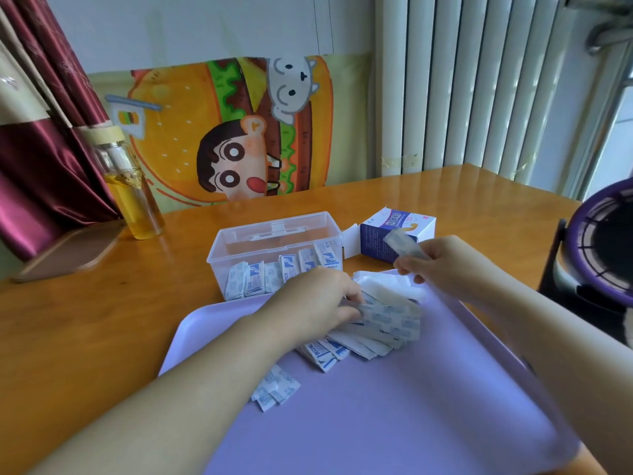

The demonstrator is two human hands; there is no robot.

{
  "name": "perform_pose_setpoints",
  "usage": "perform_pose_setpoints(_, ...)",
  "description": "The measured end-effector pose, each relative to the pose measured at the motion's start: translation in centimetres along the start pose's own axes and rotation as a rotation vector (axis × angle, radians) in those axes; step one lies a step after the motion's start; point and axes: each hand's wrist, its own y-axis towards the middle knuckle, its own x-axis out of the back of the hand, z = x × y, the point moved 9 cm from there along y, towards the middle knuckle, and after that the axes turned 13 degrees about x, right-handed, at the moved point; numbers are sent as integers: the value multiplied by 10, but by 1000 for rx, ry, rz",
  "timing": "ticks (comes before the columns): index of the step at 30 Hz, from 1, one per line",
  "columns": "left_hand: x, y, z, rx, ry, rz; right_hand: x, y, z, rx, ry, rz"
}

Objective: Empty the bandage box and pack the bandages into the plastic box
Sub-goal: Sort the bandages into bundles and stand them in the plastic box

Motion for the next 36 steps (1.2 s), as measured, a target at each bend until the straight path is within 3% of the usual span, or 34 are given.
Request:
perform_pose_setpoints(10,19,-10,57,297,-803,65,-6,-7,22,-11,530,-94)
perform_pose_setpoints(16,-7,-24,82,533,-1044,133,-43,-16,35,-94,869,-18)
perform_pose_setpoints(23,-8,-35,97,593,-1091,62,-79,-24,34,-195,907,68)
perform_pose_setpoints(30,-7,-48,96,619,-1333,62,-91,-17,52,-41,774,119)
perform_pose_setpoints(36,-5,-60,108,706,-1552,-23,-89,-16,70,102,748,-46)
